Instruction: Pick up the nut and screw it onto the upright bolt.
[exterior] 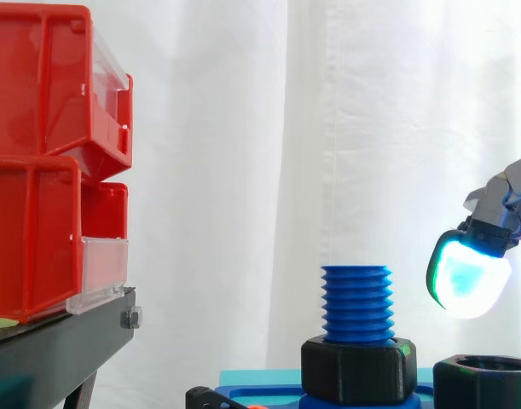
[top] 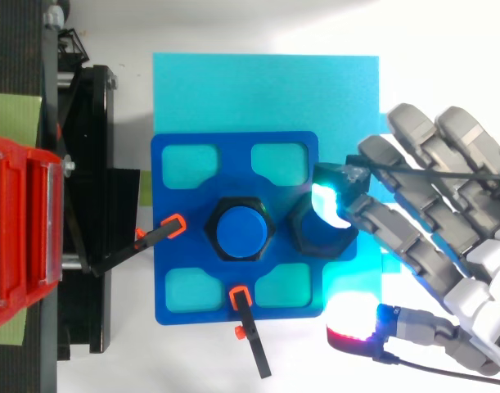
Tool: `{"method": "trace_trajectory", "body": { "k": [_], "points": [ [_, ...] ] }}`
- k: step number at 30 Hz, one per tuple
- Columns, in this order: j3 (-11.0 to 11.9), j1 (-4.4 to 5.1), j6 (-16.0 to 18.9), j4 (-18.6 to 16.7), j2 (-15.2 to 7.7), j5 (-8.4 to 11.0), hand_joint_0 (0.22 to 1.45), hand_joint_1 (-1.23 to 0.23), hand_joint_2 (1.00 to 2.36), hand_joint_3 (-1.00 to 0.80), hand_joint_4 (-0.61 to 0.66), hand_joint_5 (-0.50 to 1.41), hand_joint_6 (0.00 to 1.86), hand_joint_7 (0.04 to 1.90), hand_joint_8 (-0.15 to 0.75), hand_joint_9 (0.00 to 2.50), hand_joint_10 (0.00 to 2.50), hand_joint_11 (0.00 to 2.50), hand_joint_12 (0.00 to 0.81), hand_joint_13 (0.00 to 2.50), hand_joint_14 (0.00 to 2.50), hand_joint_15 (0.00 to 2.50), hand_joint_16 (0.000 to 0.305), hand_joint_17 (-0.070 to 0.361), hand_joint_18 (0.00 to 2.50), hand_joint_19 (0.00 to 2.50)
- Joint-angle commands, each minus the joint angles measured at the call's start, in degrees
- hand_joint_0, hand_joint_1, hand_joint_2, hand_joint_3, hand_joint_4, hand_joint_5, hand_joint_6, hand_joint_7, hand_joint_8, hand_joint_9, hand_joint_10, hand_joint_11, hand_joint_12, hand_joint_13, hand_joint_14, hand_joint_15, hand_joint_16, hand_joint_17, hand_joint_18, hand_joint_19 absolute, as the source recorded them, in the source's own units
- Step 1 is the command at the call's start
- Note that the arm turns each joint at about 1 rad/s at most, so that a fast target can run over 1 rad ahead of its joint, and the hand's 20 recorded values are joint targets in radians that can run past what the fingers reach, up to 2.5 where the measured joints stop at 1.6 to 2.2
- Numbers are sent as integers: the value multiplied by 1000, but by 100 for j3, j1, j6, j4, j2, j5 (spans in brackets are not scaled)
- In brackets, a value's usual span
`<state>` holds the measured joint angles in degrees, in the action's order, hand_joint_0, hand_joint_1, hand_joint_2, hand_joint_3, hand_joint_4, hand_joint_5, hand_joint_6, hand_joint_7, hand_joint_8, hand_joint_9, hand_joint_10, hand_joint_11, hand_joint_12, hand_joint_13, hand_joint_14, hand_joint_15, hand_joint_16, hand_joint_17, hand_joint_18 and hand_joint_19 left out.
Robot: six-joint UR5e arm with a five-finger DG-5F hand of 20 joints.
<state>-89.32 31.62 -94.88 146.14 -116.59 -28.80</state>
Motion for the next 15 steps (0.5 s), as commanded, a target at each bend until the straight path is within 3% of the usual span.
{"method": "trace_trajectory", "body": {
  "k": [1, 5, 10, 15],
  "points": [
    [20, -15, -39, -59, -4, 58, 433, -595, 1000, -500, 220, -265, 502, 776, 291, 258, 0, 34, 394, 145, 0, 0, 48, 109, 0, 0],
    [73, -33, -136, -68, -4, 120, 425, -572, 1000, -500, 214, -268, 502, 792, 288, 229, 0, 51, 397, 113, 0, 0, 49, 110, 0, 0],
    [73, -24, -153, -147, 5, 427, 414, -582, 1000, -500, 216, -267, 502, 795, 292, 227, 0, 53, 413, 85, 0, 0, 52, 117, 0, 0],
    [73, 11, -479, -569, -4, 691, 411, -587, 1000, -500, 217, -266, 502, 796, 293, 218, 0, 64, 416, 61, 0, 0, 53, 119, 0, 0]
  ]
}}
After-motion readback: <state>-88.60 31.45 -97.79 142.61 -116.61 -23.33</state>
